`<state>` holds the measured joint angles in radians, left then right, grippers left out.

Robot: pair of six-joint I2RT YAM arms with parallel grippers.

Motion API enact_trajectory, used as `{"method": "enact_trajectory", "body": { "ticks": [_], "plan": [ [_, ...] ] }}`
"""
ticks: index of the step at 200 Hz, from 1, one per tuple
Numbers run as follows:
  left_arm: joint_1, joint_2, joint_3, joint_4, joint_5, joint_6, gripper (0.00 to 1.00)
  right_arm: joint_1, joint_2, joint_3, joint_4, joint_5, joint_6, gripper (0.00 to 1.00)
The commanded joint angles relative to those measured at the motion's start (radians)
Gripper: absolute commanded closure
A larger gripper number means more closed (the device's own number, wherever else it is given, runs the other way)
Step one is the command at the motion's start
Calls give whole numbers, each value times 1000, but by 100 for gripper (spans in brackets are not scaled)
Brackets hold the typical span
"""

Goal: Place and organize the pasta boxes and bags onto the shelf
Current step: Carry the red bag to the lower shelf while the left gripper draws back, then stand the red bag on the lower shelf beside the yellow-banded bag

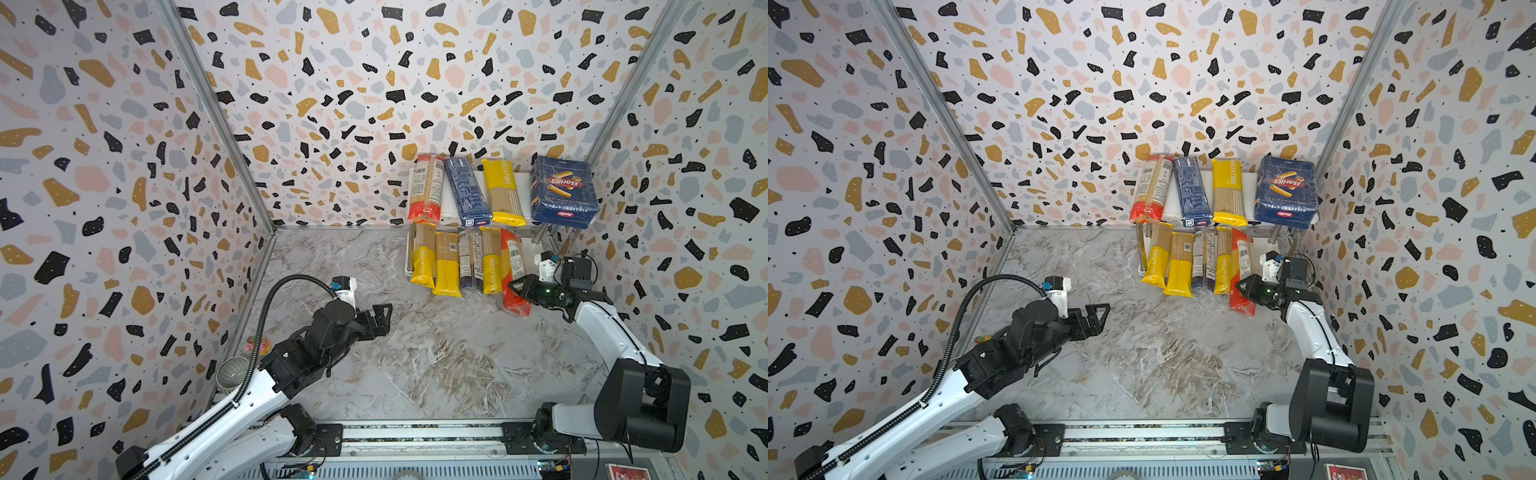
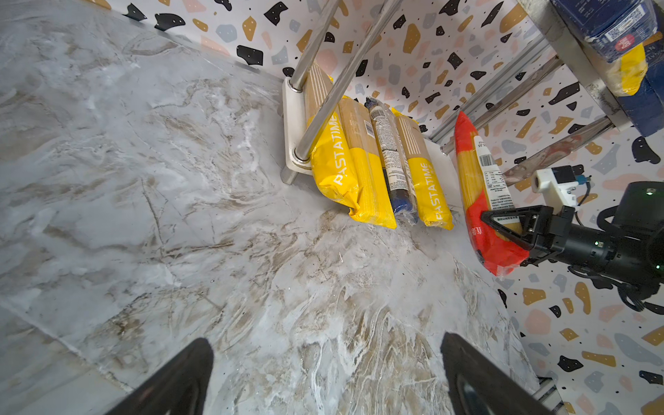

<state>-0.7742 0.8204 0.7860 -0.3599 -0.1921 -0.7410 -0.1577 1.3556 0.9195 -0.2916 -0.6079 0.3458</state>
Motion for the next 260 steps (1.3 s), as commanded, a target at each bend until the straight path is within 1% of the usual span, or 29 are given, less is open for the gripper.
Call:
{"method": "enact_trajectory", "body": {
  "ticks": [1,11,61,97,126,155,226,260],
  "plan": [
    [7,26,35,66,34,28,0,0,-10,74,120,22,-27,83],
    [10,47,43,75,47,33,1,0,12,91,123,30,-26,83],
    [35,98,62,103,82,60,1,1,96,185,94,164,-60,83],
    [74,100,62,114,122,64,1,14,151,231,97,212,-91,83],
    [95,102,59,115,141,70,0,31,198,258,102,283,-105,84],
    [117,106,55,116,163,75,0,47,244,283,129,310,-114,84],
    [160,106,37,127,201,84,0,124,325,373,92,542,-164,85],
    [176,106,28,132,215,89,1,129,394,423,73,562,-170,86]
  ]
}}
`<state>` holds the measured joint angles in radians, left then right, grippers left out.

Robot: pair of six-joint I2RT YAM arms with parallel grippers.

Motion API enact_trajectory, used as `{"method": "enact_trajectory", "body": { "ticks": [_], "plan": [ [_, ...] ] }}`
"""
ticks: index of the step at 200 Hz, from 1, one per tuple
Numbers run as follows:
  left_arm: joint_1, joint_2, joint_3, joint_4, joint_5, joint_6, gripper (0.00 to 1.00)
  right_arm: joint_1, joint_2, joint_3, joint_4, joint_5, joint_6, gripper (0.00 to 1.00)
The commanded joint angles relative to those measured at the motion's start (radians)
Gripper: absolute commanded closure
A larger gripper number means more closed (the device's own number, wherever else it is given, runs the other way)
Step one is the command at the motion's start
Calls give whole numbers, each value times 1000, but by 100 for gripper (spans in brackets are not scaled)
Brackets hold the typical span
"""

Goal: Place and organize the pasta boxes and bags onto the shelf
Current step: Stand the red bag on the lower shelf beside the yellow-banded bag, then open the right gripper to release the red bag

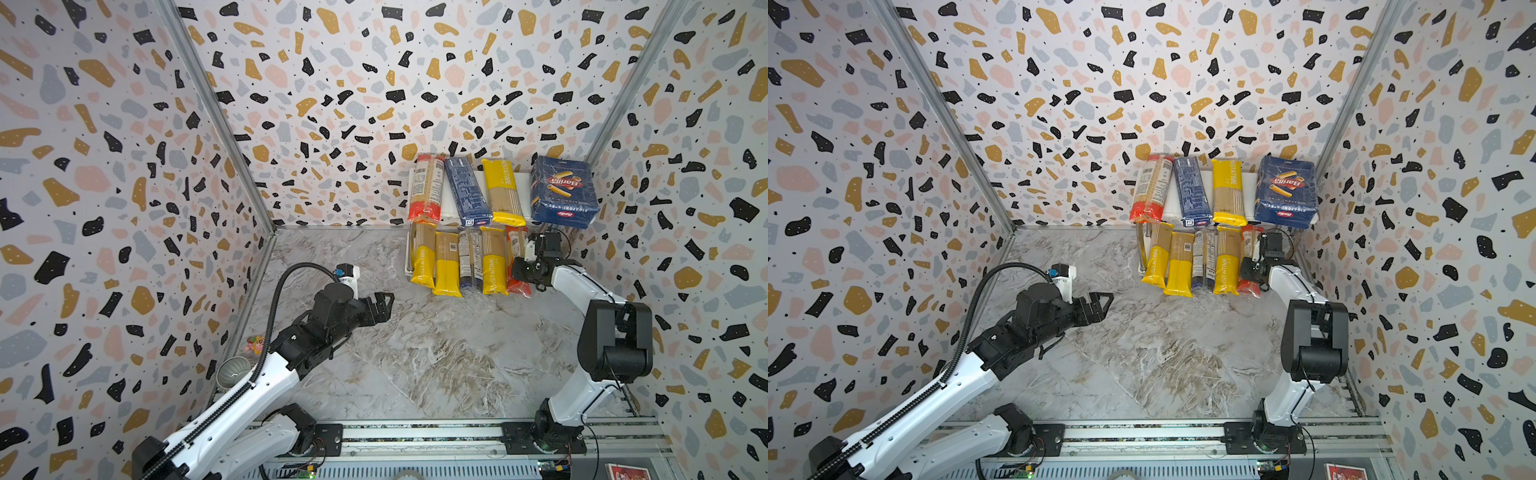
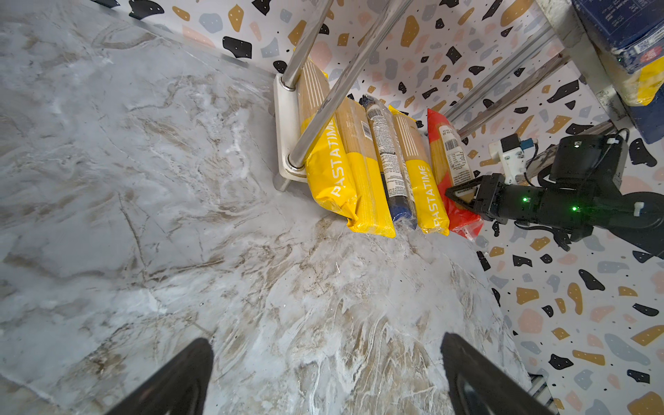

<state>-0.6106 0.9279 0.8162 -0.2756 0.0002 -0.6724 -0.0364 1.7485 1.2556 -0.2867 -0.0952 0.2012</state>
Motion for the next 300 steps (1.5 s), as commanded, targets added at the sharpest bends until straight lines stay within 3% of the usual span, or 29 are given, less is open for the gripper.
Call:
{"method": "enact_trajectory", "body": {
  "ticks": [1,45,75,109,133,146,237,258,300],
  "plan": [
    [13,-2,-2,48,23,20,1,7,3,88,68,49,-25,86],
    [31,-7,-3,48,29,28,0,8,66,143,65,51,-26,85],
    [38,1,-5,49,32,28,1,11,105,178,40,94,-40,79],
    [41,6,-12,55,34,20,1,19,103,163,31,138,-52,61],
    [44,10,-14,58,43,26,0,27,101,165,5,198,-63,38],
    [45,11,-8,53,50,32,1,36,100,163,-7,227,-69,33],
    [51,-42,1,-12,-25,74,1,49,-47,35,-1,211,-42,24],
    [51,-48,-7,-28,-79,96,0,50,-105,-20,0,220,-27,15],
    [52,-105,-39,-60,-218,128,1,54,-232,-131,-30,199,19,11]
  ]
}}
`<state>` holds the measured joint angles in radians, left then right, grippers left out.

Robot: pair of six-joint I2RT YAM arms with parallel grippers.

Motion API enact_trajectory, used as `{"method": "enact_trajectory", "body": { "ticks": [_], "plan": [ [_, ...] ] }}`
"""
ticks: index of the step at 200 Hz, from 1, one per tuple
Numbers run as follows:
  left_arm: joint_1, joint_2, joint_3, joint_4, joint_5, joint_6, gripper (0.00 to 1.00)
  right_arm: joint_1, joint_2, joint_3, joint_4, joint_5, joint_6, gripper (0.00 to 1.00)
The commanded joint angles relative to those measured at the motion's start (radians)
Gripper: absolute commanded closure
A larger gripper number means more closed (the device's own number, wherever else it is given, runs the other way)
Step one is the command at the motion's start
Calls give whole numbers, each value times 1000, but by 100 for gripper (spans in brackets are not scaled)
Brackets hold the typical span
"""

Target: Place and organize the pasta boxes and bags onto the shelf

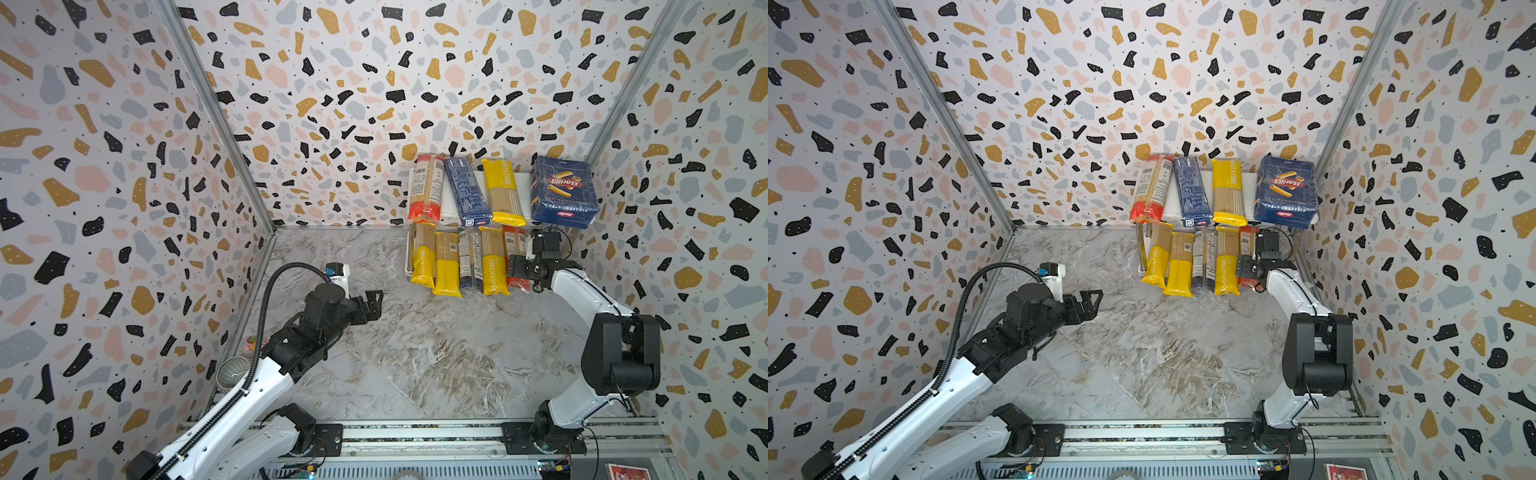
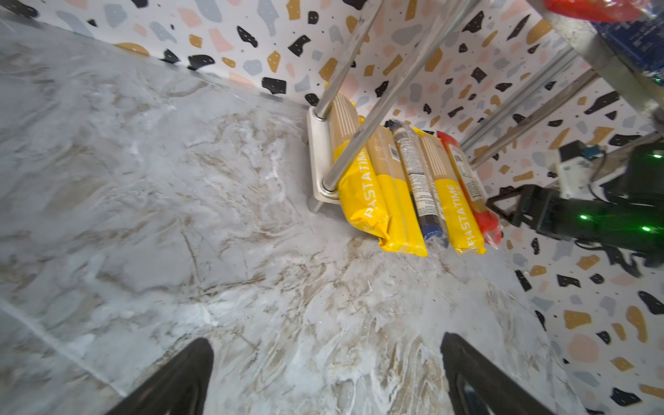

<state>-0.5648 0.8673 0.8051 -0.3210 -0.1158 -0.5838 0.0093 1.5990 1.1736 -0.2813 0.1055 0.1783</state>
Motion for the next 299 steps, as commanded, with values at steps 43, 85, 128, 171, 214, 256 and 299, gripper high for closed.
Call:
{"method": "enact_trajectory", "body": {
  "ticks": [43,85,128,171,214,256,299],
  "plan": [
    [6,-117,-67,-46,-103,6,1,94,-262,-164,-72,-6,82,11],
    [6,-177,-130,-57,-164,-28,0,242,-472,-267,-81,-143,89,11],
    [5,-207,-186,3,-459,-17,1,426,-634,-390,54,-171,130,0],
    [3,-188,-334,244,-661,77,0,465,-607,-444,130,-55,109,1],
    [2,-135,-436,466,-796,260,0,462,-627,-533,293,-3,30,1],
    [3,-205,-597,747,-934,414,1,462,-663,-624,416,50,9,1],
    [65,-149,-754,1176,-907,582,0,442,-593,-667,545,115,-62,1]
  ]
}}
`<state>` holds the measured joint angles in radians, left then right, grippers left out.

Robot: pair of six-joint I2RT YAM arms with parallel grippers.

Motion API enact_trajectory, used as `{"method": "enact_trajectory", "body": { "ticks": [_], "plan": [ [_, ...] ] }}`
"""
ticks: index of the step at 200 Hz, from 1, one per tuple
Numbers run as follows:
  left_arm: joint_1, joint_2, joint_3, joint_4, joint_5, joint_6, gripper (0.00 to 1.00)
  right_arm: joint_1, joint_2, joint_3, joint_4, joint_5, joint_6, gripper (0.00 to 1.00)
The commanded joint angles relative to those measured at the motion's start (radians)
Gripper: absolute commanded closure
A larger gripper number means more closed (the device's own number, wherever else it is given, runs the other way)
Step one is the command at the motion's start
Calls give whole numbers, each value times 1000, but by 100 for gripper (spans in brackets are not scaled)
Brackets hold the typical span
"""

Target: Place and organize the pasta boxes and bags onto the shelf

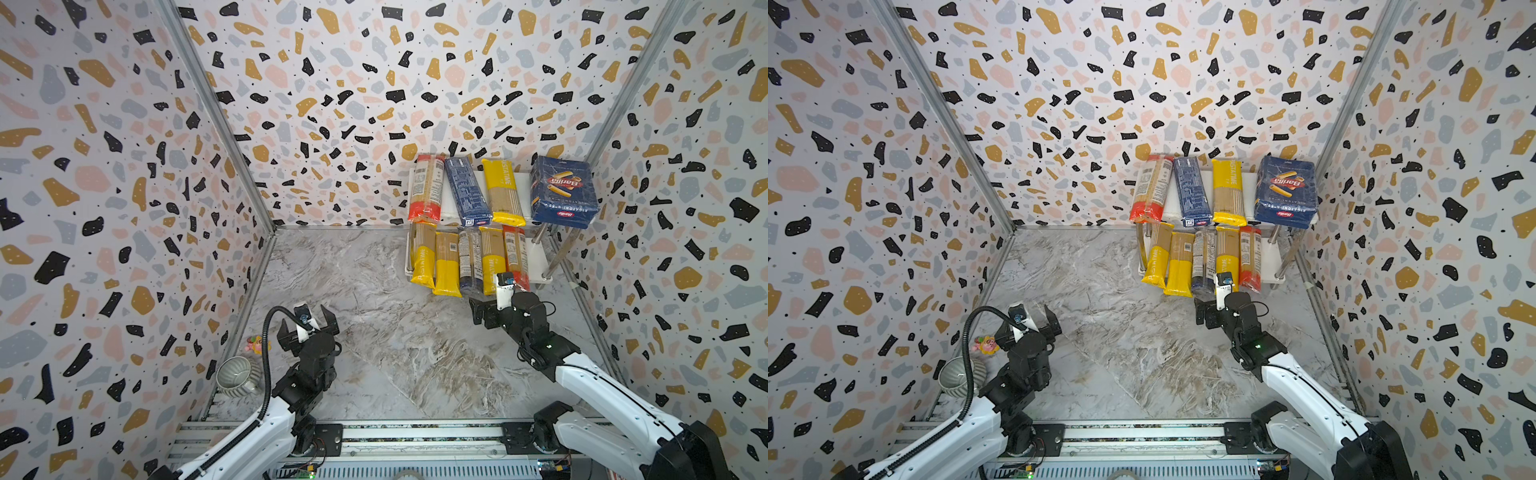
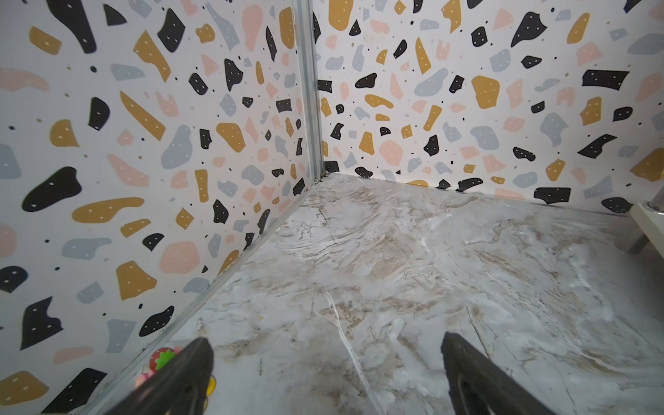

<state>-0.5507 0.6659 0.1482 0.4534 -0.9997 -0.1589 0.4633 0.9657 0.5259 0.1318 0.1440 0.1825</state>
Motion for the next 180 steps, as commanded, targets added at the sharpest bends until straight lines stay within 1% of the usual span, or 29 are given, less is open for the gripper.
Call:
{"method": "enact_trajectory", "body": {
  "ticks": [1,18,27,38,47,53,59,72,81,93,103,112,122,130,151,158,163,173,180],
  "plan": [
    [56,58,-99,415,-21,159,0,-12,41,-19,135,80,-69,1],
    [137,194,-107,533,23,148,0,-23,46,-58,213,155,-96,1],
    [165,271,-104,587,40,121,0,-45,37,-99,290,174,-103,1],
    [190,379,-110,697,70,117,0,-80,26,-163,402,195,-110,1],
    [199,469,-105,759,68,125,1,-123,22,-214,507,170,-125,1],
    [202,521,-97,806,60,132,0,-150,25,-244,580,132,-156,1],
    [202,556,-92,845,51,147,0,-169,35,-287,673,124,-186,1],
    [210,583,-78,852,82,159,0,-205,86,-338,823,127,-264,1],
    [230,614,-70,865,90,146,0,-231,135,-329,840,133,-264,1],
    [253,675,-88,965,104,136,1,-254,193,-317,871,89,-253,1],
    [264,725,-84,1018,112,146,0,-259,242,-318,930,85,-253,1],
    [267,745,-64,999,139,171,0,-258,280,-306,945,83,-276,1],
    [267,758,-35,955,160,183,0,-269,318,-283,920,81,-262,1],
    [272,761,-29,949,170,178,1,-280,343,-284,928,55,-258,1],
    [304,755,-47,955,241,155,1,-285,433,-338,1084,29,-263,1],
    [311,783,-46,971,262,154,0,-292,470,-352,1155,28,-260,1],
    [311,819,-39,1009,269,169,0,-304,477,-355,1161,27,-247,1],
    [314,866,-25,1058,269,187,0,-344,480,-347,1130,-38,-219,1],
    [321,851,-12,999,271,168,0,-366,514,-348,1162,-70,-205,1]
  ]
}}
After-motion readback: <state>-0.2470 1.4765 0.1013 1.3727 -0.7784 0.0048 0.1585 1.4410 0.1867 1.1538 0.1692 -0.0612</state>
